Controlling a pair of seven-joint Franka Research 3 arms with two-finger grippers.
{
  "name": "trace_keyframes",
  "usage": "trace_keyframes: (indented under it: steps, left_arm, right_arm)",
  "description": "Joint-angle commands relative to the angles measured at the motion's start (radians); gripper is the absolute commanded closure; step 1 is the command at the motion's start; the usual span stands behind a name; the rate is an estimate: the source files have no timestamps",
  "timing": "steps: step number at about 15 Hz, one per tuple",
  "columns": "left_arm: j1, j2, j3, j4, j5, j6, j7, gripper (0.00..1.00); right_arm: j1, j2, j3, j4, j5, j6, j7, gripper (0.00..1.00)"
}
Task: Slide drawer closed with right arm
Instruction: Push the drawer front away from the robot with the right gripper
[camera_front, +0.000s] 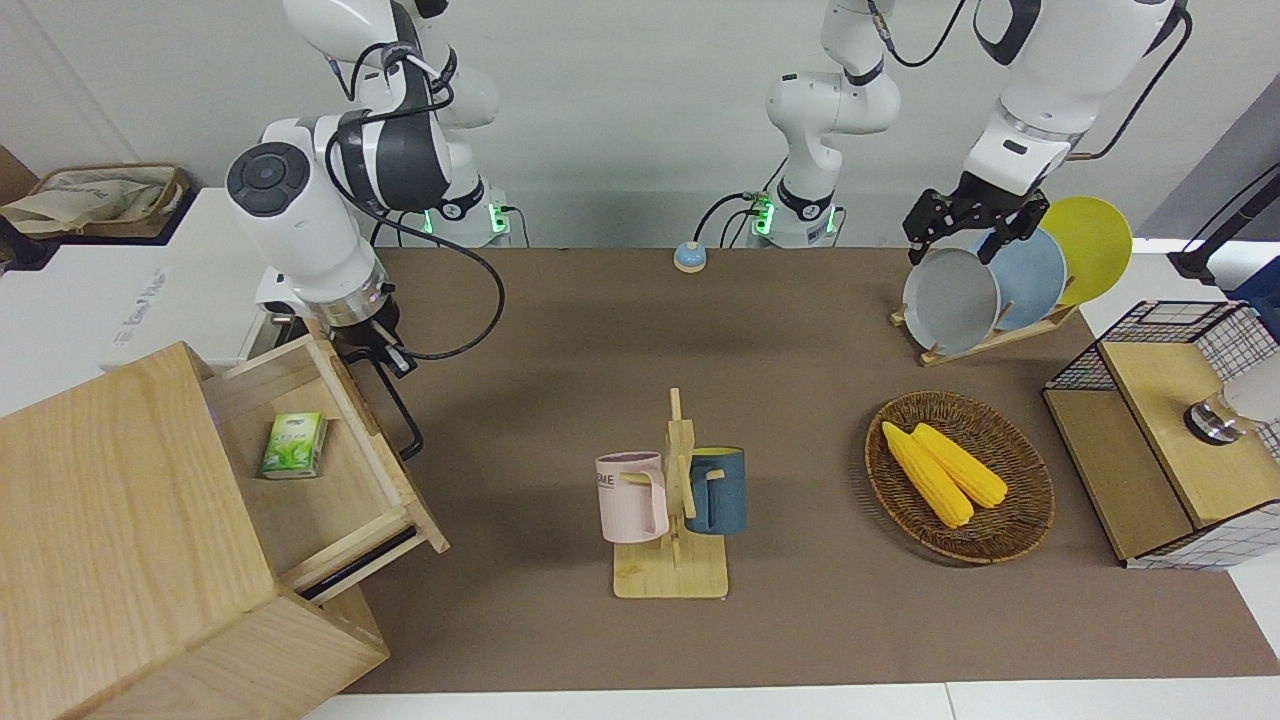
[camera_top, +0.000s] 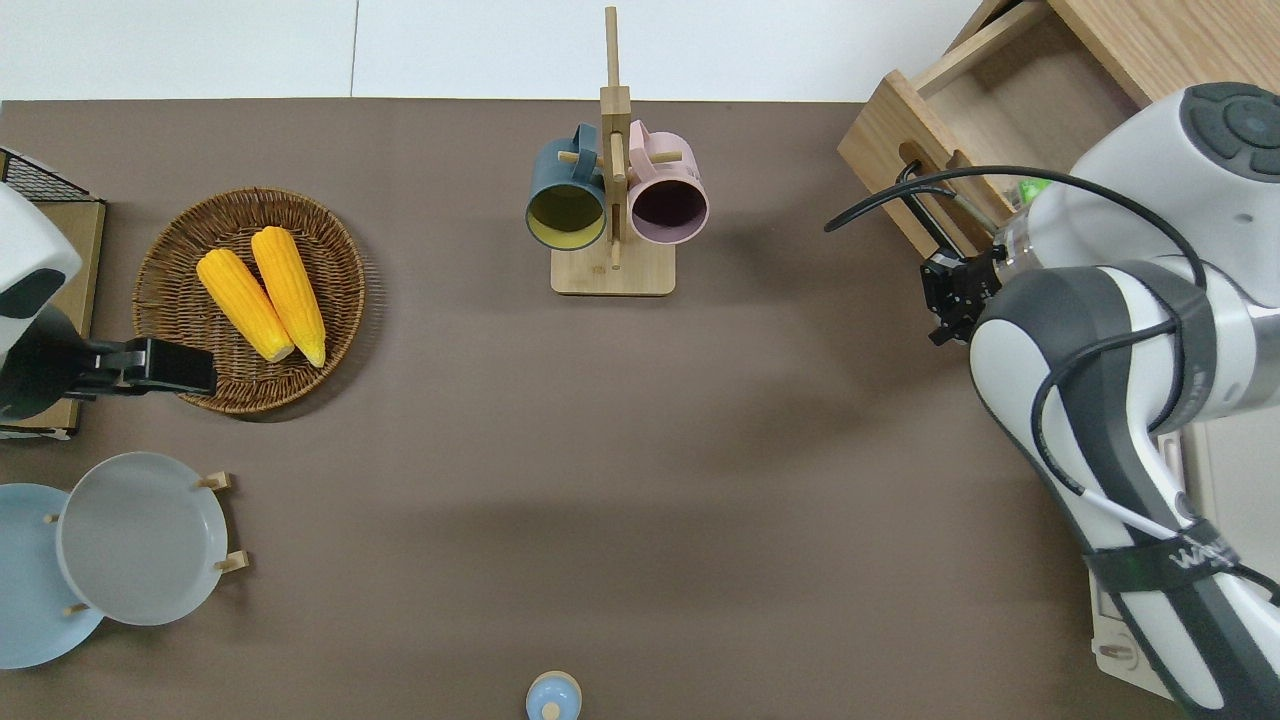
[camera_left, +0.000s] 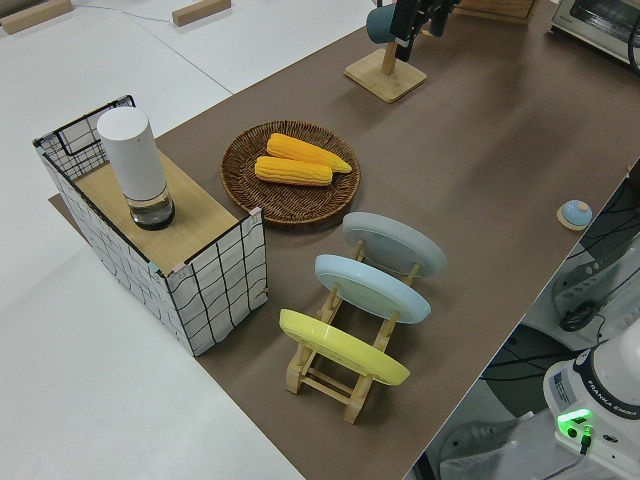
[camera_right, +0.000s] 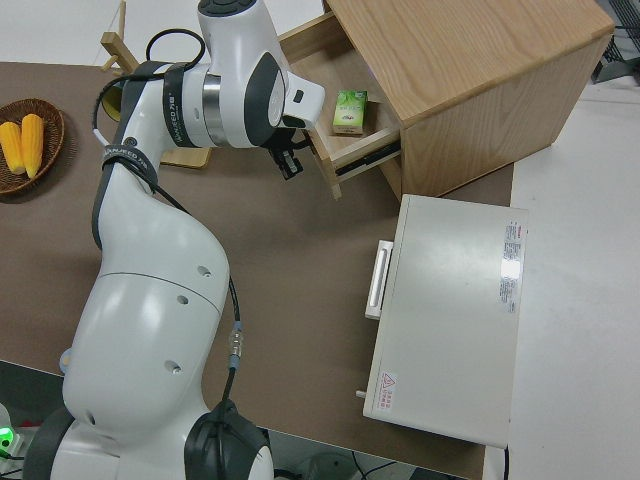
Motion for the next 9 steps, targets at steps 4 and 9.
trace_keyframes:
  steps: [4,9]
  left_arm:
    - [-0.004,-0.008,0.004,0.002,0.013,-0.014,0.001,0.00]
    - [-0.004,-0.008,0.004,0.002,0.013,-0.014,0.001,0.00]
  right_arm:
    - [-0.023,0.069,-0.033,0.114,0.010,-0.016,-0.047,1.000]
    - [-0.046,0.101,-0.031,0.166,0.010,-0.014,-0.070,1.000]
